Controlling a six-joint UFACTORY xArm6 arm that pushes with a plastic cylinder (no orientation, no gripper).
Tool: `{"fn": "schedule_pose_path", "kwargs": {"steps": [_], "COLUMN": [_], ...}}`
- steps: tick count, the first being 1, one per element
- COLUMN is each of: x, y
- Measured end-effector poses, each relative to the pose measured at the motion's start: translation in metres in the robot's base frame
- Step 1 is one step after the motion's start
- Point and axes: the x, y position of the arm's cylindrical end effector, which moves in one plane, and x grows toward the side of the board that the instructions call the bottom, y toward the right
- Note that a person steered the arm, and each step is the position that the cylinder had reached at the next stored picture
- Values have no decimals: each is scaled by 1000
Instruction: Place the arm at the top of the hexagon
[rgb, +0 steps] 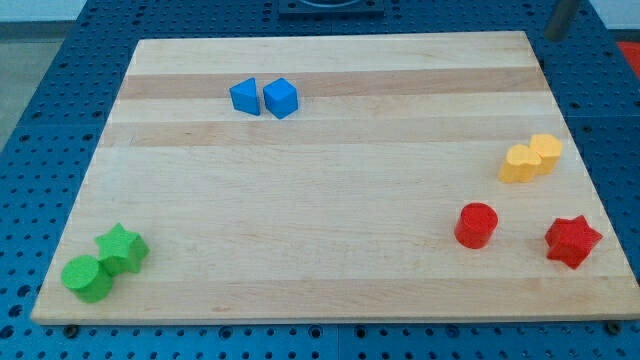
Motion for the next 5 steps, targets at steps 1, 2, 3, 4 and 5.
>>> {"fn": "schedule_pose_path", "kwargs": {"steps": [1,2,3,4,5], "x": [-1,69,108,108,109], "y": [0,-32,-42,-42,-51]}}
